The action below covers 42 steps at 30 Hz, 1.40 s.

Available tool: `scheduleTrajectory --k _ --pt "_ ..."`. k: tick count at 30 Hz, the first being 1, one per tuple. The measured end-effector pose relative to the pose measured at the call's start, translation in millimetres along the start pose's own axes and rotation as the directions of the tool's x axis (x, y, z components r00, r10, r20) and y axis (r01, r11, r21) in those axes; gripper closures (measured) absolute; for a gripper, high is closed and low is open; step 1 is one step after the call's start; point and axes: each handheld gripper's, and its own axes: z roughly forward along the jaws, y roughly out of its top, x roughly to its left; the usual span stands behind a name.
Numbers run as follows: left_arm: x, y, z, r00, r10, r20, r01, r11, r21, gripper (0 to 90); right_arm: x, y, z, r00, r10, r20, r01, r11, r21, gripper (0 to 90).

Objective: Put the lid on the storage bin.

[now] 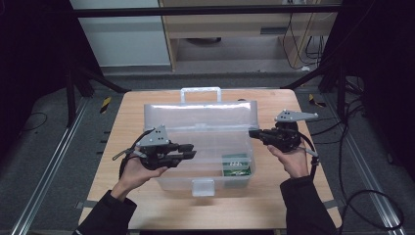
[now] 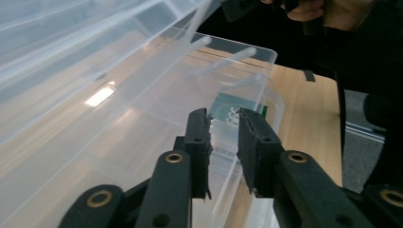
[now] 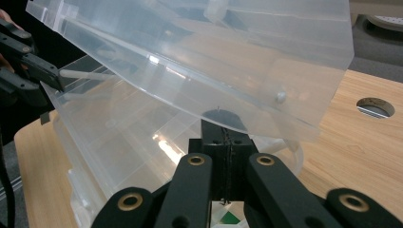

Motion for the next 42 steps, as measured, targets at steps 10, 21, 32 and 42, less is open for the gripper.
scheduleTrajectory --k 10,21,32,42 --pt "10.7 -14.6 -25.2 0.9954 -0.065 -0.071 0.062 0.9974 -0.035 84.5 1.5 -0.3 -0.6 0.9999 -0.007 0.008 0.007 1.0 0.016 90.0" --pt "19.0 -29.4 -50.7 0.9798 -0.103 -0.171 0.104 0.9946 -0.004 88.4 3.8 -3.9 -2.5 0.9998 -0.011 0.017 0.011 0.999 0.03 90.0" --pt "29.1 -40.8 -74.8 0.9534 -0.148 -0.263 0.148 0.9888 -0.018 89.0 3.4 -12.1 -4.7 0.9998 -0.007 0.019 0.006 0.998 0.055 90.0" --pt "30.8 -48.8 -80.1 0.943 -0.162 -0.291 0.168 0.9858 -0.006 89.1 8.1 -18.8 -6.1 0.9993 -0.025 0.028 0.023 0.996 0.084 90.0"
